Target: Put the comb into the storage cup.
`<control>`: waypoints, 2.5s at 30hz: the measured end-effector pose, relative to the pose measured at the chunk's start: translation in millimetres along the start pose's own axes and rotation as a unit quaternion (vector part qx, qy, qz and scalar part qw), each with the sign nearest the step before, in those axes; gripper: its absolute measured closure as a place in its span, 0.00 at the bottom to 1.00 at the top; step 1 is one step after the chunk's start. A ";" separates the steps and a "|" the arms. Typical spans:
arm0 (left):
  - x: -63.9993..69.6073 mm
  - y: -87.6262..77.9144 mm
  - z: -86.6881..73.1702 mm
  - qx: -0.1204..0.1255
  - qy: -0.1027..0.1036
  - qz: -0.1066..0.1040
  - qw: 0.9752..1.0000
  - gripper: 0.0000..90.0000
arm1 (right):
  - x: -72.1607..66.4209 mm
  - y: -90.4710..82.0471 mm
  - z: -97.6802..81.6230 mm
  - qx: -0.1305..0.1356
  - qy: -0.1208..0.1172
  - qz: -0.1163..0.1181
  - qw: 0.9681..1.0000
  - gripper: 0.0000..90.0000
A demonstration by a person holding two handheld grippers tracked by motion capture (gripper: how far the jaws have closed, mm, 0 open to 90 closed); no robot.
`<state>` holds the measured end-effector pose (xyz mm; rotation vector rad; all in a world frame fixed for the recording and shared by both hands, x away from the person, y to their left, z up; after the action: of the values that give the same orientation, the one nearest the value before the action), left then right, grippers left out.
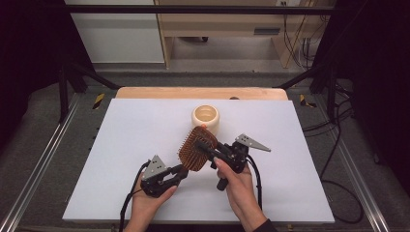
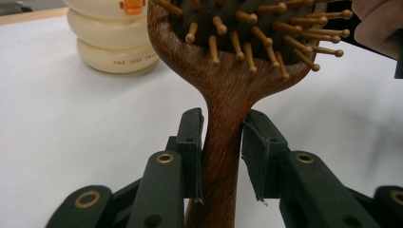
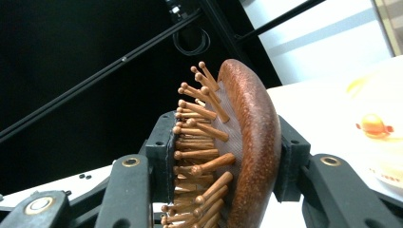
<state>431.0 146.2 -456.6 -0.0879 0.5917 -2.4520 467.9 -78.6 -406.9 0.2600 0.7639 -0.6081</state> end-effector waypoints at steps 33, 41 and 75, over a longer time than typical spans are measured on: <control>-48.4 -33.1 -8.0 0.022 -0.044 0.144 0.988 0.29 | 31.1 -55.9 47.9 0.104 0.043 -0.049 0.992 0.58; -60.1 -46.2 -9.3 0.031 -0.035 0.178 0.983 0.14 | 33.4 -61.7 51.9 0.112 0.039 -0.058 0.991 0.58; -86.3 -119.9 -41.5 0.086 -0.037 0.262 0.961 0.07 | 27.2 -64.2 62.9 0.112 -0.001 -0.079 0.991 0.58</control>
<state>427.3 298.1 -435.5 0.0437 0.3130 -1.9625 480.3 -168.5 -382.4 0.4079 0.7184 -0.8464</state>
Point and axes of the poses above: each handheld gripper's, and its own axes: y roughly forward along the jaws, z roughly out of its top, x roughly to its right, the point moved 2 cm from there along y, roughly forward along the jaws, and after that the axes turned 12 degrees about y, right-handed, at the moved point
